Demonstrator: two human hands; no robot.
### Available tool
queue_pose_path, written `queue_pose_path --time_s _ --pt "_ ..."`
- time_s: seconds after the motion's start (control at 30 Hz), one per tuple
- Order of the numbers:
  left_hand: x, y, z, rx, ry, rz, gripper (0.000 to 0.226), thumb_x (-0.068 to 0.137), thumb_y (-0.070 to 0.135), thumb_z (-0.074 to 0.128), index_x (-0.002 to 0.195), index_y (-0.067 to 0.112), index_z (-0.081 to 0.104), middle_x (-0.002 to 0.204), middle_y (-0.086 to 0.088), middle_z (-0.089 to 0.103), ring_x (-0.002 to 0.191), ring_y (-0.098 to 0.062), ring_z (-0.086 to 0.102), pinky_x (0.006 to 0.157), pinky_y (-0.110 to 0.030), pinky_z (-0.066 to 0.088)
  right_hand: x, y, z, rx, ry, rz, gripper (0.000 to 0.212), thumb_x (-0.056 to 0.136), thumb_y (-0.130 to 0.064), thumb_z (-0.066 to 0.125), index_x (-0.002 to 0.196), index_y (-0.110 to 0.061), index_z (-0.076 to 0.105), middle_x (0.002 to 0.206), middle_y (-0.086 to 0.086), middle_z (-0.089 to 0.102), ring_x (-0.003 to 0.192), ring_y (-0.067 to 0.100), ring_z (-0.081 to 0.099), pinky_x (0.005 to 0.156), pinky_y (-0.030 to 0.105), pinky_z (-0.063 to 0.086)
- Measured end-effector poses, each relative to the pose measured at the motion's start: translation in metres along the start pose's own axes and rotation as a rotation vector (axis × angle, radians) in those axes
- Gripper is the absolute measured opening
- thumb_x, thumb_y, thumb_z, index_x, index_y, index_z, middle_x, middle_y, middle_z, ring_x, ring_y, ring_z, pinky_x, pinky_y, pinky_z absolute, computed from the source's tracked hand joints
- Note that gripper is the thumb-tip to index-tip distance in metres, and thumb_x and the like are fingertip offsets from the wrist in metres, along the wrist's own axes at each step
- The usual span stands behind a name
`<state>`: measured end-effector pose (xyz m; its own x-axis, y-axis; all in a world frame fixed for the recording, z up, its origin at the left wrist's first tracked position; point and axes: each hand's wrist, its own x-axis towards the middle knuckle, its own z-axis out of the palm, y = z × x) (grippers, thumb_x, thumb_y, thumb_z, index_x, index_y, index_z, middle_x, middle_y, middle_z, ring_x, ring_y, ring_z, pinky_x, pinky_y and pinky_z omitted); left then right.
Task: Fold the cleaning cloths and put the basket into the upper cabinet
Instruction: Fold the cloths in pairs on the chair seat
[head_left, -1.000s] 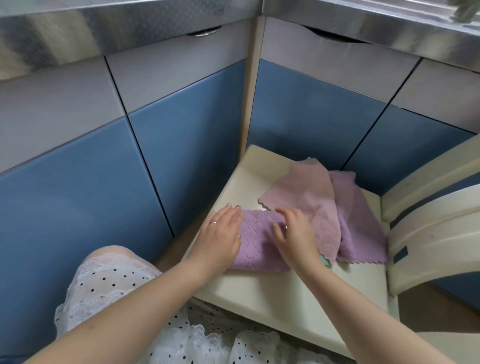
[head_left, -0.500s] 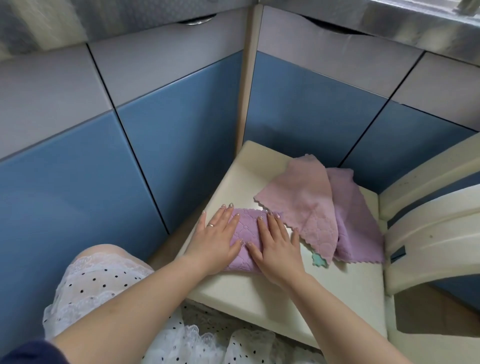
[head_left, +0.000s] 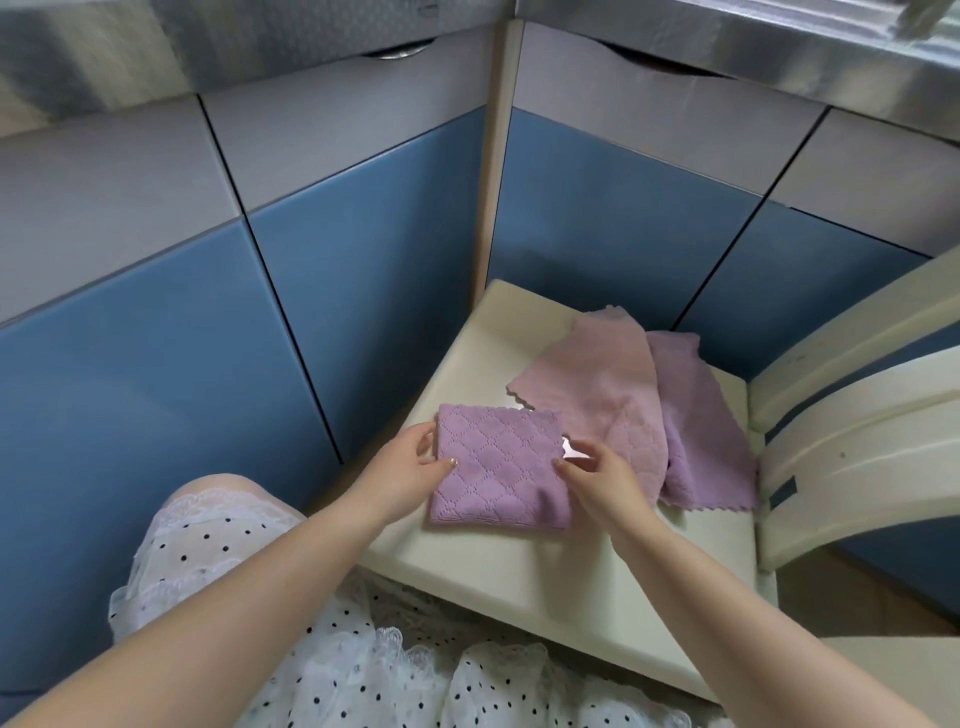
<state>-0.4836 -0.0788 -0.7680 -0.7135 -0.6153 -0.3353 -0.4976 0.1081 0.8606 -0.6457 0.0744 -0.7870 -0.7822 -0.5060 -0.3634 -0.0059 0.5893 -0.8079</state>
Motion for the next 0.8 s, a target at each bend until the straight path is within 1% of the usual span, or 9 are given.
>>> queue_pose_path --time_s 0.13,0.2,0.27,0.33,0.43,0.5,0.6,0.73,0.8 --pt "0.009 -0.004 -0.002 -0.165 0.017 -0.168 0.036 0.09 0.012 0.058 0.125 0.009 0.054 0.123 -0.005 0.062 0.111 -0.018 0.059 0.096 -0.033 0.045 0.006 0.003 0.005 0.082 0.002 0.104 0.047 0.081 -0.02 0.07 0.125 -0.012 0.056 0.103 0.006 0.066 0.081 0.016 0.058 0.083 0.031 0.046" --pt "0.01 -0.003 -0.003 -0.243 -0.001 -0.21 0.025 0.091 0.008 0.055 0.116 0.006 0.058 0.116 -0.012 0.066 0.109 -0.024 0.062 0.092 -0.033 0.049 0.006 0.0 0.006 0.138 0.014 0.16 0.045 0.079 -0.016 0.07 0.122 -0.01 0.057 0.095 0.008 0.066 0.07 0.016 0.056 0.068 0.029 0.047" --pt "0.007 0.002 -0.005 -0.34 -0.017 -0.229 0.024 0.092 0.003 0.052 0.116 0.004 0.057 0.115 -0.013 0.066 0.108 -0.024 0.063 0.087 -0.029 0.051 0.001 -0.006 0.005 0.21 -0.007 0.21 0.036 0.081 -0.01 0.067 0.116 -0.012 0.058 0.073 0.005 0.059 0.049 0.013 0.048 0.046 0.022 0.038" --pt "0.004 0.004 -0.006 -0.403 -0.039 -0.257 0.022 0.093 0.002 0.052 0.114 0.0 0.058 0.113 -0.011 0.067 0.102 -0.021 0.065 0.078 -0.026 0.055 -0.006 -0.01 0.006 0.319 -0.082 0.248 0.025 0.084 -0.004 0.061 0.109 -0.009 0.062 0.064 0.004 0.055 0.037 0.009 0.047 0.038 0.018 0.033" --pt "-0.006 0.006 -0.013 -0.527 -0.08 -0.29 0.02 0.093 0.0 0.05 0.109 -0.002 0.062 0.1 -0.014 0.07 0.08 -0.016 0.07 0.062 -0.026 0.057 -0.018 -0.018 0.006 0.457 -0.134 0.261 0.014 0.087 0.0 0.058 0.094 -0.009 0.066 0.063 0.004 0.058 0.041 0.011 0.046 0.05 0.022 0.04" --pt "-0.013 0.009 -0.02 -0.569 -0.066 -0.272 0.018 0.093 0.002 0.051 0.108 -0.001 0.061 0.095 -0.012 0.071 0.07 -0.012 0.069 0.066 -0.029 0.057 -0.024 -0.027 0.004 0.487 -0.143 0.248 0.011 0.086 -0.002 0.06 0.091 -0.011 0.066 0.068 0.004 0.059 0.049 0.012 0.046 0.06 0.028 0.042" --pt "-0.026 0.023 -0.042 -0.57 -0.03 -0.188 0.02 0.095 0.013 0.053 0.112 0.004 0.056 0.104 -0.012 0.068 0.088 -0.017 0.068 0.077 -0.036 0.057 -0.032 -0.057 -0.003 0.427 -0.168 0.127 0.008 0.09 -0.007 0.057 0.091 -0.011 0.065 0.074 0.002 0.062 0.052 0.01 0.051 0.055 0.024 0.041" --pt "-0.048 0.054 -0.077 -0.434 0.088 -0.03 0.019 0.097 0.027 0.047 0.108 0.011 0.051 0.105 -0.009 0.065 0.094 -0.021 0.067 0.078 -0.036 0.058 -0.05 -0.112 -0.008 0.332 -0.184 -0.041 0.016 0.096 -0.016 0.05 0.098 -0.01 0.065 0.094 0.008 0.07 0.087 0.026 0.067 0.079 0.042 0.053" --pt "-0.061 0.07 -0.095 -0.416 0.163 0.063 0.018 0.096 0.031 0.048 0.101 0.014 0.047 0.099 -0.007 0.062 0.086 -0.017 0.065 0.075 -0.035 0.058 -0.061 -0.141 -0.008 0.364 -0.218 -0.121 0.018 0.097 -0.014 0.048 0.091 -0.01 0.065 0.091 0.009 0.071 0.085 0.026 0.068 0.086 0.046 0.052"
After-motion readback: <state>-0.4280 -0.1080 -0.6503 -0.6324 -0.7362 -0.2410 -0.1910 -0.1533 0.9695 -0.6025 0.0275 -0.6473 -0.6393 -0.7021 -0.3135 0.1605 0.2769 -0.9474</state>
